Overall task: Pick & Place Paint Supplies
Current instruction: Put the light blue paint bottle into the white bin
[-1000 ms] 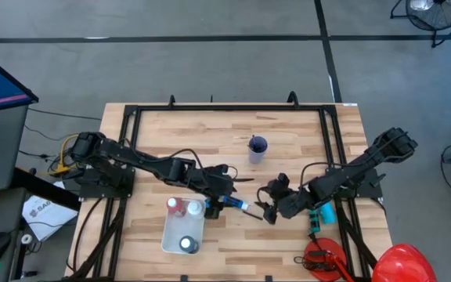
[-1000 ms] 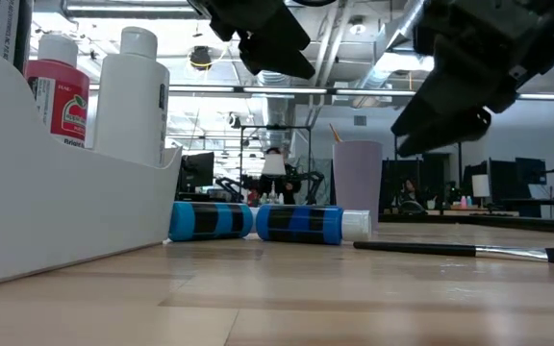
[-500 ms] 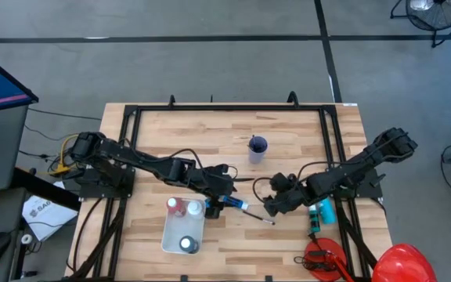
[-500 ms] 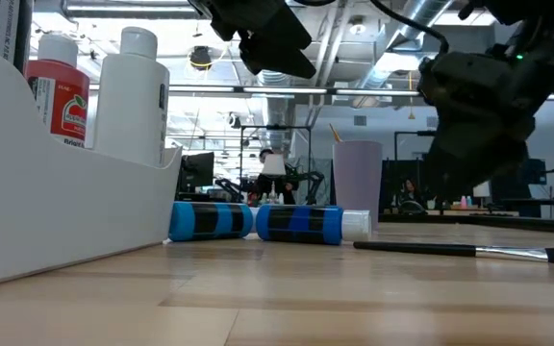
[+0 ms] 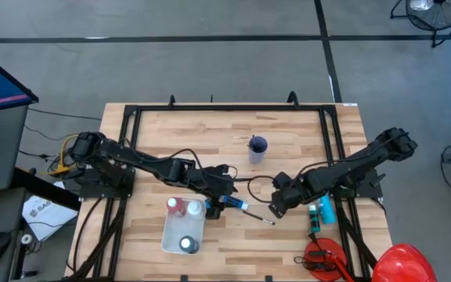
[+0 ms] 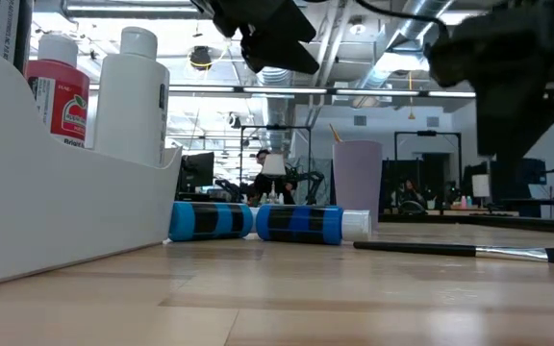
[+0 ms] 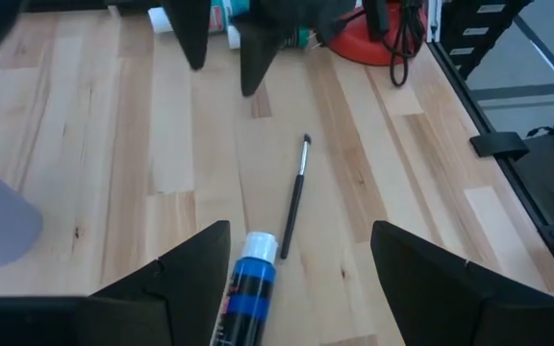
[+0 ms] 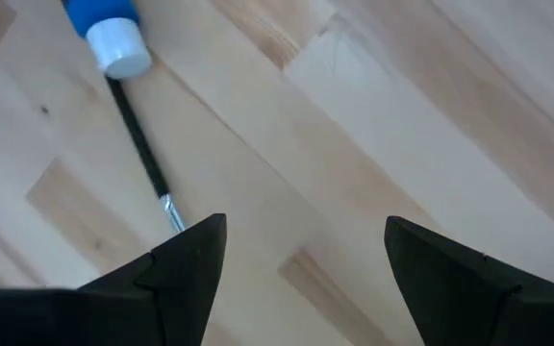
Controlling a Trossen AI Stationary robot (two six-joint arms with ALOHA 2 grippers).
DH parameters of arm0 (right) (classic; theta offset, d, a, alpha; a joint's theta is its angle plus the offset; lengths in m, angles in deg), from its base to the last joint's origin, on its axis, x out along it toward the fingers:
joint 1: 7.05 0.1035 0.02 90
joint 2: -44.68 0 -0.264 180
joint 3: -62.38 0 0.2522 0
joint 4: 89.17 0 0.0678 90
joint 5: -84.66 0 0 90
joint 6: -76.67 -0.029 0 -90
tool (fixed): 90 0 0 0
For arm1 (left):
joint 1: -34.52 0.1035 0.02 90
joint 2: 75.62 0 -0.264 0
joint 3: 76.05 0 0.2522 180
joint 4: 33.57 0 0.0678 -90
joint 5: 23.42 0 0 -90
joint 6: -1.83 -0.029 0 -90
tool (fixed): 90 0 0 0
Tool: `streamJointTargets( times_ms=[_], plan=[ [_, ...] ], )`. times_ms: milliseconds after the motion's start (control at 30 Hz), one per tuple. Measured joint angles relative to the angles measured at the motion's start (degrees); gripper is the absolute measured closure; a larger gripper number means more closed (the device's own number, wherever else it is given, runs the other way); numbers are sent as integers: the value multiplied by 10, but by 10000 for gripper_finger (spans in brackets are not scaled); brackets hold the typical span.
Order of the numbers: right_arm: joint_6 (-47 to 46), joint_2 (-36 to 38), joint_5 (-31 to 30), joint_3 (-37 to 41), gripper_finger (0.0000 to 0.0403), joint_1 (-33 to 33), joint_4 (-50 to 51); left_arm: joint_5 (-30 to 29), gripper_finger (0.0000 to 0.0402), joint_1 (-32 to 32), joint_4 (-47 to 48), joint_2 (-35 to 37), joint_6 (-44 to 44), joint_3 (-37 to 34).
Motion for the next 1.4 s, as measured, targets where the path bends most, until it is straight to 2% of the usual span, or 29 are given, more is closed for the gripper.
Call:
streamJointTargets(
  times_ms=[267,467,633,833,1200,1400],
  plan=[
    [-1,0,13,-96,126,11,138,-8,156,0,-64,0,4,0],
    [-43,0,27,-137,126,21,231,-10,156,-10,-66,0,4,0],
    [-96,0,44,-141,126,46,286,-9,156,-10,-66,0,4,0],
    [-190,0,60,-141,126,110,337,-9,156,-10,-65,0,3,0],
    [-374,0,72,-140,127,226,386,-11,156,-10,-65,0,4,0],
    [-445,0,72,-123,126,259,384,-11,156,-10,-69,0,8,0]
  ],
)
